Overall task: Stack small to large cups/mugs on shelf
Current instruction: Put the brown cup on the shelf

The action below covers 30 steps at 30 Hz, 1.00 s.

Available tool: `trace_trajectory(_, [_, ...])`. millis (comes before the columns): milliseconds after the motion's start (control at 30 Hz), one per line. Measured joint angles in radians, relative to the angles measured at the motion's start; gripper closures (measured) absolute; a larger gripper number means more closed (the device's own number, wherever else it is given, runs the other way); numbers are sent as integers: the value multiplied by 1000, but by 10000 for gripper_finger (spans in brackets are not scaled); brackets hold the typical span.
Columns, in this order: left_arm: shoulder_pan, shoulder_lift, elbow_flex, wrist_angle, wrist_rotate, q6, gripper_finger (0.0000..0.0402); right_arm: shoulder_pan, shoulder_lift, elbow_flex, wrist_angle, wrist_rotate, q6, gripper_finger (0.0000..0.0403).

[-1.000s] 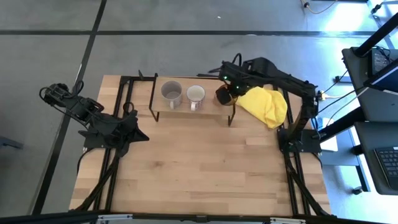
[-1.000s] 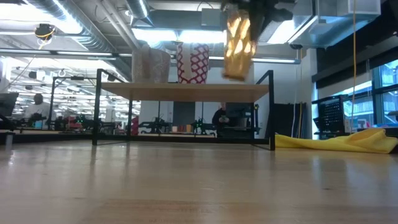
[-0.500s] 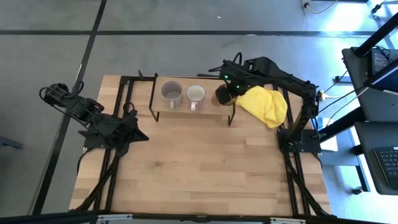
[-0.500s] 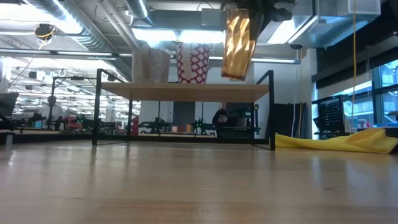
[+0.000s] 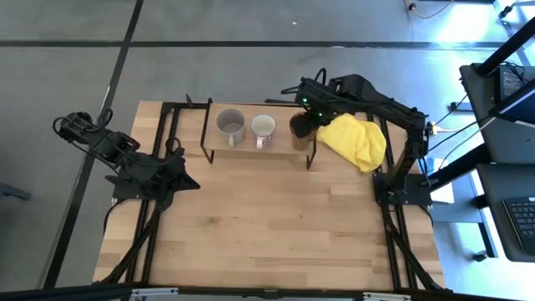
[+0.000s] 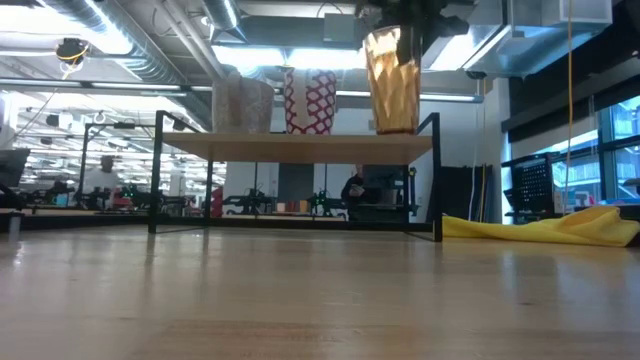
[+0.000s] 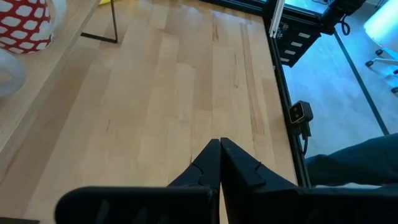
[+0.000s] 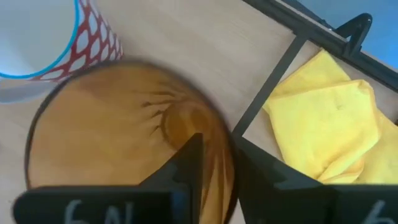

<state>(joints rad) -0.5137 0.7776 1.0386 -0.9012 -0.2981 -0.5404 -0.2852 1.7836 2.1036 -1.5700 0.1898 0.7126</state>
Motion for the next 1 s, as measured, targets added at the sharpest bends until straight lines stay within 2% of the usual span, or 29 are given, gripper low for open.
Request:
trace_trajectory(433, [0,0,0,0,-4,-4,401,-41,0,0,105,27,-66,345])
trace_trajectory(1000, [0,0,0,1,-30,-22,401,-54,-1,14,140,4,-95,341])
